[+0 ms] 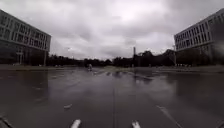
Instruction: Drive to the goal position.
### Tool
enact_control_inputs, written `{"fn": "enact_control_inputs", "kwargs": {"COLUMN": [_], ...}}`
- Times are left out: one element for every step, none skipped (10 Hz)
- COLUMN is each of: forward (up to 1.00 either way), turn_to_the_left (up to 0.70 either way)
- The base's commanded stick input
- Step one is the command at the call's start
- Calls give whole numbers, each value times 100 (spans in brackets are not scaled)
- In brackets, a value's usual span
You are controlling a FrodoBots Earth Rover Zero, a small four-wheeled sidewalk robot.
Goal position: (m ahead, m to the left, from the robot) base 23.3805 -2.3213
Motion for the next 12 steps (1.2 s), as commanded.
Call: {"fn": "enact_control_inputs", "kwargs": {"forward": [100,100,100,100,100,100,100,100,100,100,100,100], "turn_to_the_left": [0,0,0,-3,-21,-40,-40,-40,-40,-23,0,0]}}
